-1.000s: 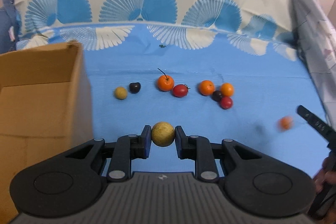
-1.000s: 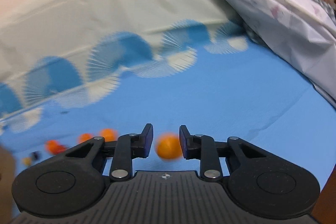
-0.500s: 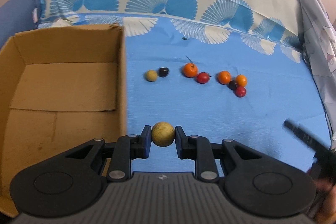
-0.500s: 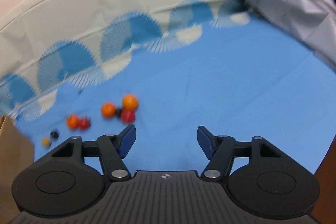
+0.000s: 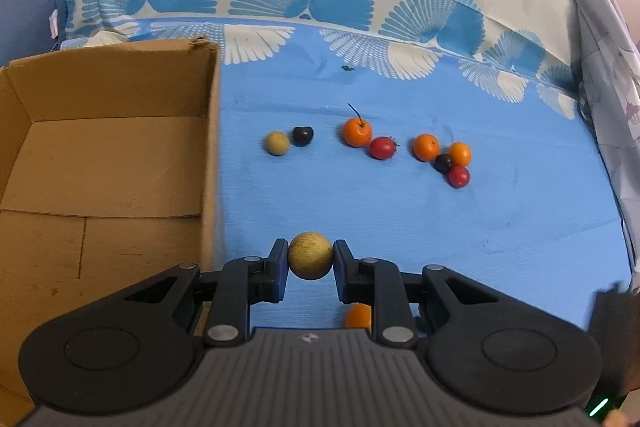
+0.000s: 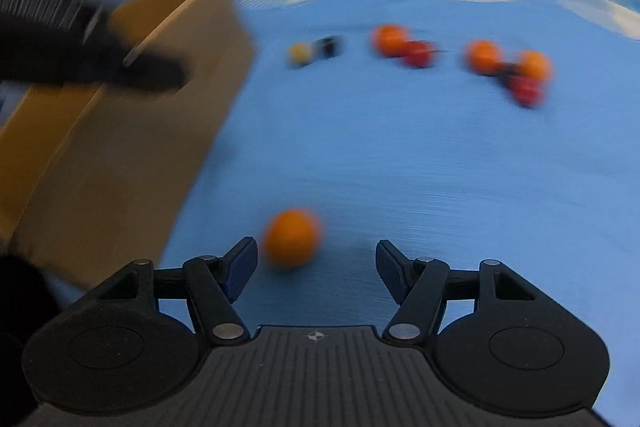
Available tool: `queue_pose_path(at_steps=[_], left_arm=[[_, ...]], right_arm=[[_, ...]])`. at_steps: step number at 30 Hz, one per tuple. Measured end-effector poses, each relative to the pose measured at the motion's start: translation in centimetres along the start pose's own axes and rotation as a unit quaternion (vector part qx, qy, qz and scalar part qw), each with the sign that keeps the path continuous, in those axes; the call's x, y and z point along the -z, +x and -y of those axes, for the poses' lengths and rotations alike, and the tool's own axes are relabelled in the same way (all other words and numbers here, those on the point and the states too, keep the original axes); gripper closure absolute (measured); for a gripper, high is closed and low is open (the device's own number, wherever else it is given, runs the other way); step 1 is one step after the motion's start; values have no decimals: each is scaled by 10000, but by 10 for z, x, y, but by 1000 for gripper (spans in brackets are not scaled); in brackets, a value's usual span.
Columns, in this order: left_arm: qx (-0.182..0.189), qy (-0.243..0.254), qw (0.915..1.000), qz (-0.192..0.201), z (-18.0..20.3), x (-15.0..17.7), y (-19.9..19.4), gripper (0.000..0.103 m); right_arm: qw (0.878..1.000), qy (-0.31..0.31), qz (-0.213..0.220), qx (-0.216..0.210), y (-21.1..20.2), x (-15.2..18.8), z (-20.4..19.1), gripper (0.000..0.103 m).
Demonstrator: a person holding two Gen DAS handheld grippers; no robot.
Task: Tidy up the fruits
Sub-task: 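Carry the yellow fruit and orange tangerine over the cardboard box with both tools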
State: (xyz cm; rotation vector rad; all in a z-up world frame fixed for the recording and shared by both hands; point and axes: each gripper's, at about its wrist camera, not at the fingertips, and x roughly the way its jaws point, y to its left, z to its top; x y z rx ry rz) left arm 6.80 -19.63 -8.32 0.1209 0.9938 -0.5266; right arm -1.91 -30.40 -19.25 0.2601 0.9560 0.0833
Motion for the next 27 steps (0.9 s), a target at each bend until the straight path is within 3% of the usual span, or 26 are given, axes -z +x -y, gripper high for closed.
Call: queue_pose_path(at_steps=[3, 7, 10, 12, 17, 22, 27], left_arm=[[-41, -40, 10000, 15, -5, -2, -2, 77], [-24, -31, 10000, 19, -9, -2, -3, 77], [-11, -50, 10000, 3, -9, -3, -1, 77], [2, -83, 10000, 2, -9, -3, -1, 77], [21, -64, 10000, -14, -9, -5, -4, 77], [84, -89, 9999, 46, -9, -5, -18, 77], [222, -159, 9988, 418, -17, 2, -61, 77]], right_arm=[[9990, -320, -105, 303, 20, -5, -21, 41], [9982, 306, 95, 511, 27, -10, -9, 46], [9978, 277, 245, 550, 29, -13, -6, 45], [9981, 105, 270, 552, 33, -15, -8, 61], [9956, 106, 581, 722, 26, -16, -5, 62], [9876, 448, 1203, 904, -37, -13, 1, 62], [9795, 217, 1713, 1039, -111, 4, -19, 61]])
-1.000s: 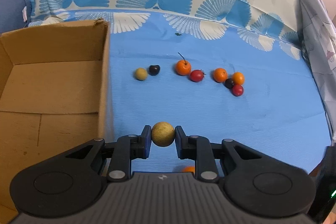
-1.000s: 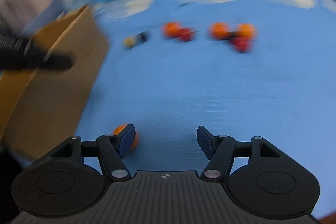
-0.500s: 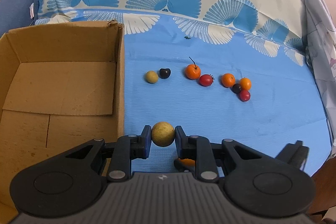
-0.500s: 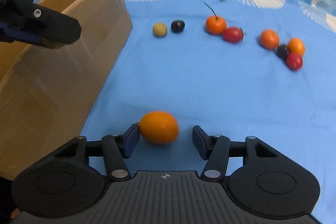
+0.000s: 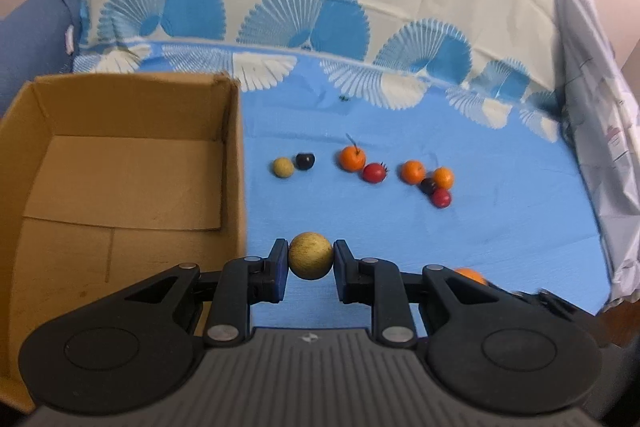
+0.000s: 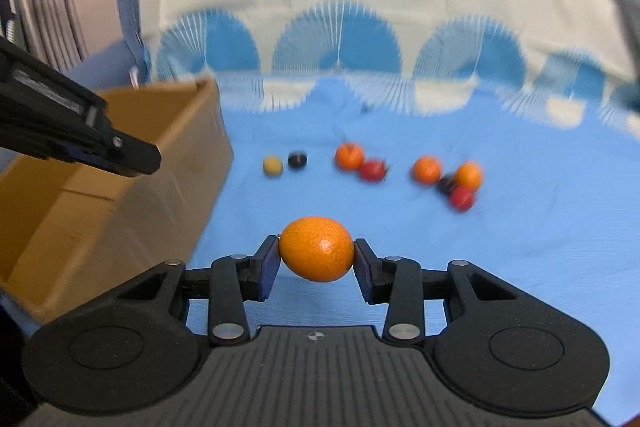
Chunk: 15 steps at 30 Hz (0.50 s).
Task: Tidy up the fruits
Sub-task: 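Carry the yellow fruit and orange tangerine over the cardboard box with both tools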
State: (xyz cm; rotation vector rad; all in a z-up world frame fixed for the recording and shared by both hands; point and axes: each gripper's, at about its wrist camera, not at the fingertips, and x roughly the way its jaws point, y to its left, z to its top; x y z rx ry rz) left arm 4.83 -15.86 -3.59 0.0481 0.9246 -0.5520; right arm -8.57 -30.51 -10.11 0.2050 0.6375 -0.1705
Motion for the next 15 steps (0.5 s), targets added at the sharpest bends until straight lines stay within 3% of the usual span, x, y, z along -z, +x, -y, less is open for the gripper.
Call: queue_pose_path(at_steps=[5, 15], left_arm=[[-77, -126, 9998, 134, -24, 16, -51, 77], [-741, -534, 9958, 20, -107, 64, -112, 77]], right_arm=[[9994, 174, 193, -239, -54, -1, -27, 61], [9942, -15, -20, -1073, -75, -6, -119, 61]])
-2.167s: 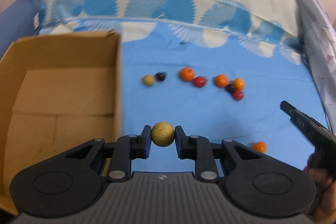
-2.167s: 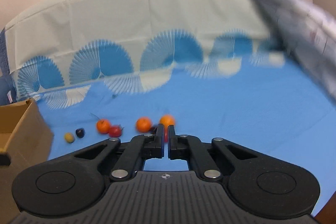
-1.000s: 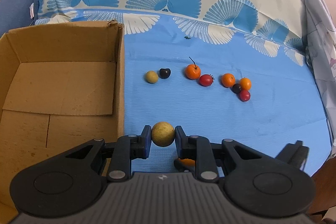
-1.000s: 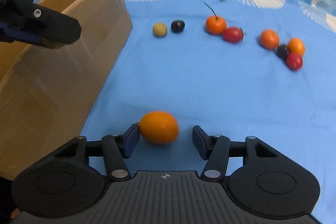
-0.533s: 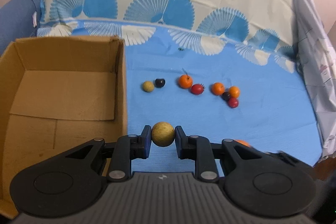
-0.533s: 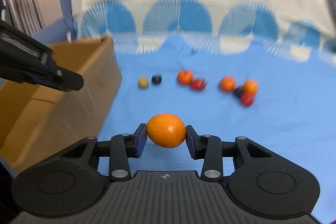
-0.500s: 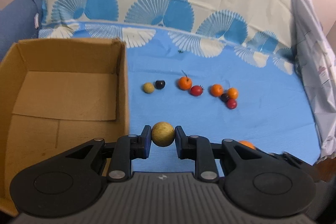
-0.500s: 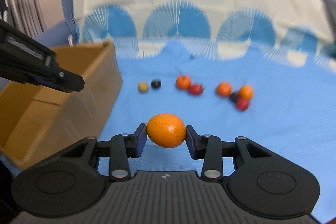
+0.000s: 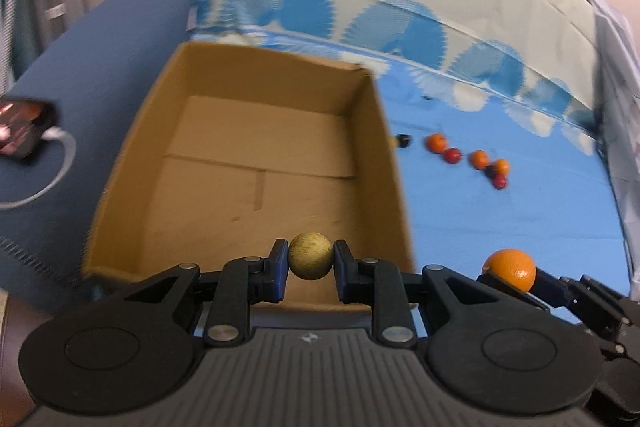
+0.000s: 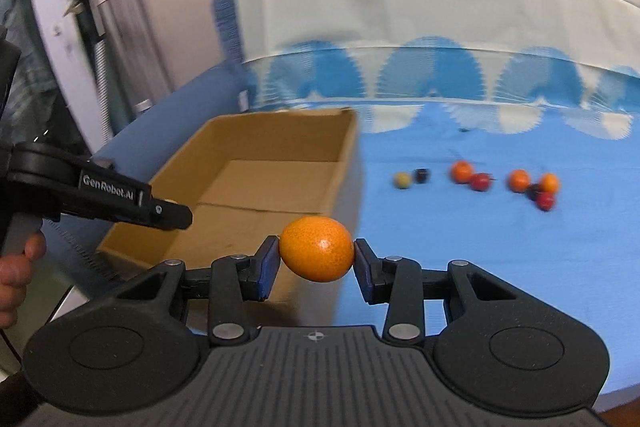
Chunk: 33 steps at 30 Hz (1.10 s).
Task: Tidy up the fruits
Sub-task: 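Carry the yellow fruit and orange tangerine over the cardboard box with both tools, then open the left tool over the box while the right tool releases the tangerine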
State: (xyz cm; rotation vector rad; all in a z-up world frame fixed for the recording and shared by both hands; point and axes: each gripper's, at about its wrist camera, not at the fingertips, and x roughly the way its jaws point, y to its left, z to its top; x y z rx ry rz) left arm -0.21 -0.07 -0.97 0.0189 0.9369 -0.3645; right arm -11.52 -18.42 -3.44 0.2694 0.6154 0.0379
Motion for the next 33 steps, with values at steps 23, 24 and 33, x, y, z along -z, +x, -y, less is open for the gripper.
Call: queue_pose_path(at_steps=[23, 24, 33], left_arm=[[-203, -424, 9989, -33, -72, -15, 22, 77], [-234, -415, 9988, -67, -74, -17, 27, 77], [-272, -301, 9981, -457, -85, -24, 69, 77]], right_arm=[[9955, -775, -492, -226, 75, -17, -73, 61], [9952, -799, -522, -228, 79, -17, -74, 61], [9924, -911, -806, -186, 116, -12, -78, 61]])
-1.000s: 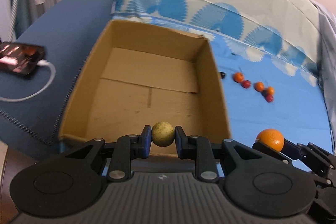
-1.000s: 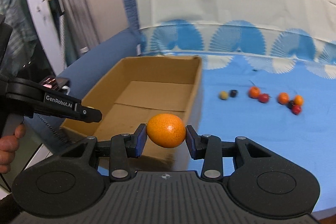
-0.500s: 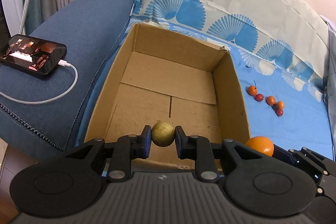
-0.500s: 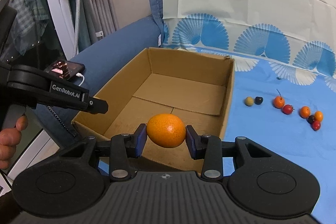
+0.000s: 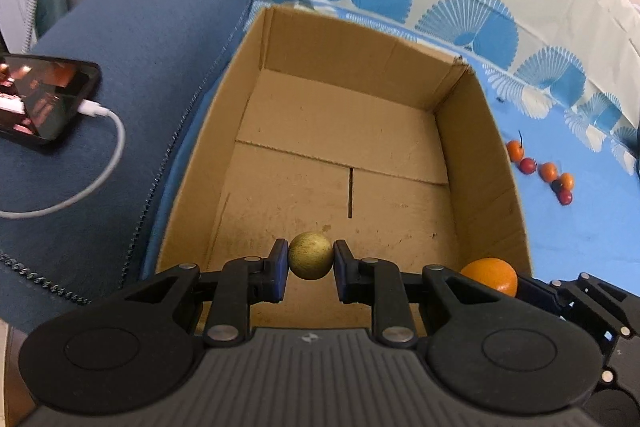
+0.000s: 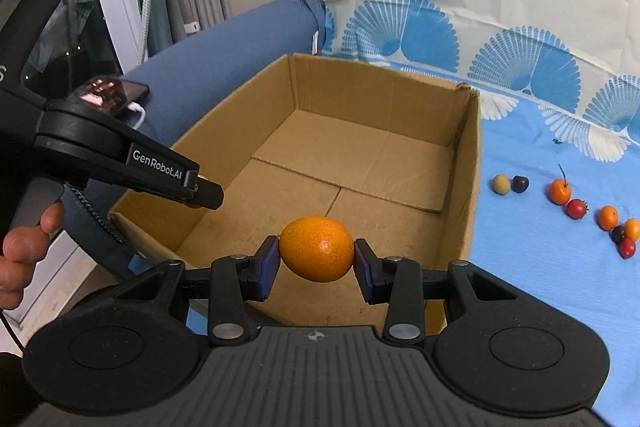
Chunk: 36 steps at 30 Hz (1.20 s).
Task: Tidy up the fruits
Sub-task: 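Open the left tool over the box while the right tool releases the tangerine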
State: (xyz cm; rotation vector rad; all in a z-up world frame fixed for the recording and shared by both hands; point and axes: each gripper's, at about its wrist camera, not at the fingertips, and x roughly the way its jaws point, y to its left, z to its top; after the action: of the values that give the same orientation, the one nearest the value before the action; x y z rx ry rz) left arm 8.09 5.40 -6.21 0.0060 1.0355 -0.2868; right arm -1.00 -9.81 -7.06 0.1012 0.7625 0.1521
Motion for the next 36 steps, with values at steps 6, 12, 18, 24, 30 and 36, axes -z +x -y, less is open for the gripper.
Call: queue_pose_path(at_steps=[6, 12, 18, 24, 30, 36], left_arm=[[-103, 132, 9996, -232, -1, 0, 25, 77], [-246, 230, 9986, -416, -3, 2, 45, 77], [-380, 414, 9968, -561, -3, 3, 59, 77], [-374, 563, 9966, -464, 4, 2, 60, 73], [-256, 676, 9971, 227, 16, -2, 27, 0], [-194, 677, 9972, 230, 19, 12, -7, 0]], right_arm=[[9998, -87, -190, 32, 18, 2, -3, 61], [9991, -150, -386, 96, 32, 6, -3, 61], [9986, -151, -504, 88, 39, 7, -2, 61], [9978, -354, -529, 178, 43, 5, -3, 61], [9968, -550, -36, 578, 18, -4, -4, 10], [9973, -158, 95, 716, -26, 0, 2, 1]])
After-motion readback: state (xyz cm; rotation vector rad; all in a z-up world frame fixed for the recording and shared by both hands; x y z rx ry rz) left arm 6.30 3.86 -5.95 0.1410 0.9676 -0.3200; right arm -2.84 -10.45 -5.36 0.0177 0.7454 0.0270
